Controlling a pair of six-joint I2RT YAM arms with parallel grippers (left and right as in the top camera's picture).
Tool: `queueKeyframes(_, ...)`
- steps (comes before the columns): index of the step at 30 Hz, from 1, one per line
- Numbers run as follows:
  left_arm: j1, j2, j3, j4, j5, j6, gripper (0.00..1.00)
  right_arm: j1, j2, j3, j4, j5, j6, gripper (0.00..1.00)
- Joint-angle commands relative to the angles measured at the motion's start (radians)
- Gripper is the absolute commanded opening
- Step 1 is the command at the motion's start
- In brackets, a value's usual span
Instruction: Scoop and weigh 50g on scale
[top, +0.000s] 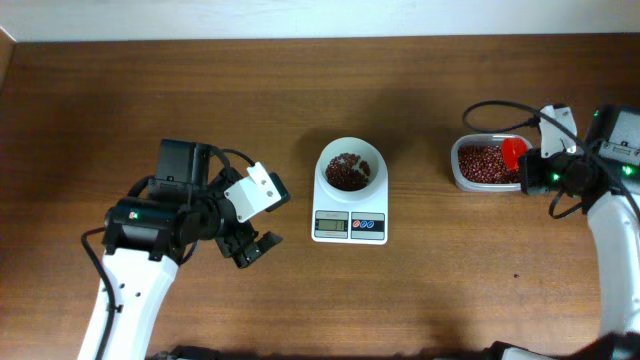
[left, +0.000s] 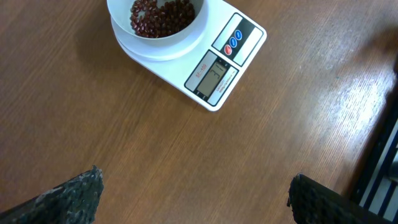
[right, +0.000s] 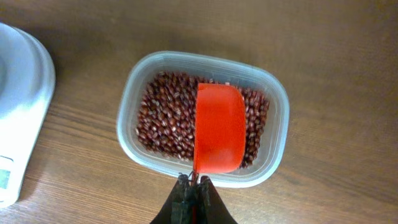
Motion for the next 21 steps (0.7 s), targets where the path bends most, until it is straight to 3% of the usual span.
queueKeyframes(1, -0.004, -0.002, -0.001, 0.001, 0.003, -0.011, 0.99, -0.016, 0.071, 0.006, 0.000, 0.020, 0.013, 0.04)
queueKeyframes(7, -0.004, -0.002, -0.001, 0.002, 0.003, -0.011, 0.99, -0.019, 0.198, 0.006, 0.026, 0.016, 0.116, 0.04)
queueKeyframes(12, -0.004, -0.002, -0.001, 0.002, 0.003, -0.011, 0.99, -0.019, 0.199, 0.006, 0.011, -0.140, 0.171, 0.04)
queueKeyframes(21, -0.004, -0.002, -0.001, 0.002, 0.003, -0.011, 0.99, -0.026, 0.280, 0.007, -0.008, -0.258, 0.188, 0.04)
